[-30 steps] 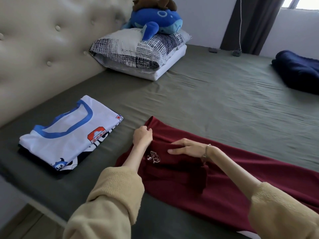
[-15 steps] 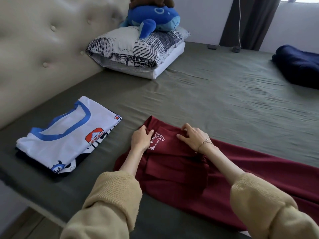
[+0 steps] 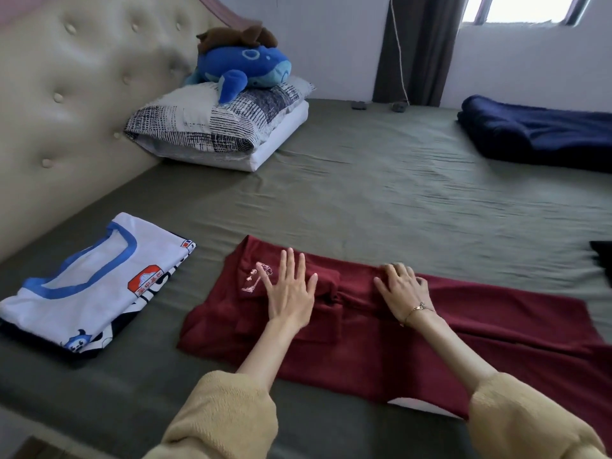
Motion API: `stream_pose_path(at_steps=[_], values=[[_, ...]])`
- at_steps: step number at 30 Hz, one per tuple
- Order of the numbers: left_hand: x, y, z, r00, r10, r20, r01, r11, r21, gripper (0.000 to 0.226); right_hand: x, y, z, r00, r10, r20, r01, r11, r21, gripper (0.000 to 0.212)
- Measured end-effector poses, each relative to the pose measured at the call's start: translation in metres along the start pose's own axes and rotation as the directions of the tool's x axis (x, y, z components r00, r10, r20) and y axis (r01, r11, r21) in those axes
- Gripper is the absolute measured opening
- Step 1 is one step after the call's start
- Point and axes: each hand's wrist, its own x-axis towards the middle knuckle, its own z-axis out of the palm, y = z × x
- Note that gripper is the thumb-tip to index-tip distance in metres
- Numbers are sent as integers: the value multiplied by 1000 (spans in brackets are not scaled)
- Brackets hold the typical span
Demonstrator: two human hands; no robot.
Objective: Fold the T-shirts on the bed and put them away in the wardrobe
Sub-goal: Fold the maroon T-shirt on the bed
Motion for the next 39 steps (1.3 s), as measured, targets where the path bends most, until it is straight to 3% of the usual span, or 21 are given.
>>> stream_pose_path(at_steps=[3, 8, 10, 13, 16, 19, 22, 24, 28, 32, 35, 37, 39], values=[[-11, 34, 8, 993, 119, 18, -119, 993, 15, 92, -24, 42, -1, 995, 58, 80, -56, 998, -30, 57], [-26, 82, 10, 957, 275, 90, -281, 958, 53, 93, -56, 103, -7, 968, 219, 126, -215, 975, -47, 60], [-30, 105, 12, 932, 329, 152, -338, 940, 39, 87, -67, 128, -13, 954, 278, 117, -270, 960, -79, 60], [-36, 135, 20, 896, 366, 251, -366, 929, -50, 59, -81, 163, -22, 919, 384, 91, -375, 921, -105, 60], [-47, 162, 29, 872, 413, 262, -411, 909, -63, 70, -96, 194, -28, 850, 526, 35, -520, 847, -111, 61], [-52, 188, 35, 855, 441, 273, -433, 897, -92, 58, -111, 214, -34, 759, 646, -79, -647, 762, 24, 65], [-56, 209, 36, 839, 469, 275, -454, 883, -120, 57, -121, 222, -39, 684, 695, -221, -688, 716, 119, 61], [-60, 221, 37, 836, 478, 269, -462, 878, -124, 57, -124, 224, -44, 662, 723, -197, -704, 691, 166, 55], [-65, 228, 34, 876, 465, 131, -455, 885, -98, 51, -117, 225, -56, 655, 754, -44, -719, 640, 272, 46], [-60, 211, 21, 891, 450, -64, -455, 886, -92, 33, -96, 209, -68, 715, 682, 155, -623, 520, 584, 44], [-53, 185, 12, 950, 314, -1, -293, 886, -359, 22, -74, 173, -69, 795, 565, 222, -509, 421, 751, 57], [-48, 163, 7, 976, 213, 42, -169, 868, -467, 20, -61, 136, -64, 840, 468, 276, -443, 295, 847, 55], [-41, 149, 2, 981, 140, 131, -24, 768, -639, 20, -53, 100, -63, 863, 386, 326, -432, 229, 872, 57]])
